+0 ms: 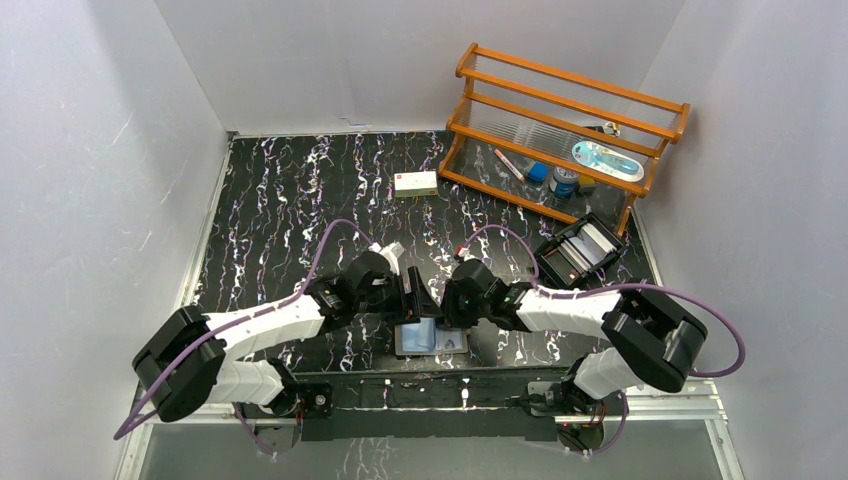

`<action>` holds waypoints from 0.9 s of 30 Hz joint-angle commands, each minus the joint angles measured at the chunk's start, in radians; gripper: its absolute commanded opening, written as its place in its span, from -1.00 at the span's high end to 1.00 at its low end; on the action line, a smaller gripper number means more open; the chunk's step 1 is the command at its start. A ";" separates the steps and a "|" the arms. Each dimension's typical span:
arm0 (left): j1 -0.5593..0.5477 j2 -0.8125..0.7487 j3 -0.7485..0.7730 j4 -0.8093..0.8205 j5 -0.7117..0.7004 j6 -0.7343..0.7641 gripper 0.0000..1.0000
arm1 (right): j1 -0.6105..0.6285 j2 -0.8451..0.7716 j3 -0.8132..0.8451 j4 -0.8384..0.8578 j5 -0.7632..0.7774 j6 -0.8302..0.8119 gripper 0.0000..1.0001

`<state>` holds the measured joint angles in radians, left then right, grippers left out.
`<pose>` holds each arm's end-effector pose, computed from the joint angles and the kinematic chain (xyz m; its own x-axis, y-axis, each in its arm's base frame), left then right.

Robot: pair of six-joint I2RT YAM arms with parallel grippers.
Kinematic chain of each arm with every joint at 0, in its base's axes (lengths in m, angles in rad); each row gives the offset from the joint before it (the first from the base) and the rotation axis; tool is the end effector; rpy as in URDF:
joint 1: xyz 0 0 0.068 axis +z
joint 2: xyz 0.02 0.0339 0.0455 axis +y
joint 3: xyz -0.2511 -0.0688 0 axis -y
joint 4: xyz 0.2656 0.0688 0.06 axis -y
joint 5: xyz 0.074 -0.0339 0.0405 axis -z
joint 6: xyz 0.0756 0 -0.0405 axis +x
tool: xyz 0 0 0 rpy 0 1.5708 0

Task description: Put the credit cards into the card holder

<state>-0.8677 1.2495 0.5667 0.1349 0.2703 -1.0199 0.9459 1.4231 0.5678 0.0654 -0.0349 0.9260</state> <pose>0.1850 -0.2495 0.1542 -0.9283 -0.1748 -0.3283 0.1750 0.5737 -0.8001 0.1780 0.2512 0.0945 -0.9090 0.1051 -0.4033 -0.1637 0.7998 0.5775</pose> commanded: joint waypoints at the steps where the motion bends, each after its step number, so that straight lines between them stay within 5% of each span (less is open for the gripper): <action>1: -0.001 0.001 -0.008 0.017 0.017 0.000 -0.39 | 0.005 -0.034 -0.019 -0.023 0.053 0.002 0.55; 18: -0.002 0.064 -0.015 0.021 -0.012 0.023 -0.11 | 0.004 -0.298 -0.070 -0.195 0.295 0.038 0.33; 27: -0.001 0.030 0.043 -0.253 -0.138 0.048 -0.07 | -0.014 -0.423 0.075 -0.403 0.484 -0.122 0.13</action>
<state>-0.8677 1.3182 0.5655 0.0479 0.2127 -0.9951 0.9451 1.0134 0.5396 -0.2520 0.3374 0.9024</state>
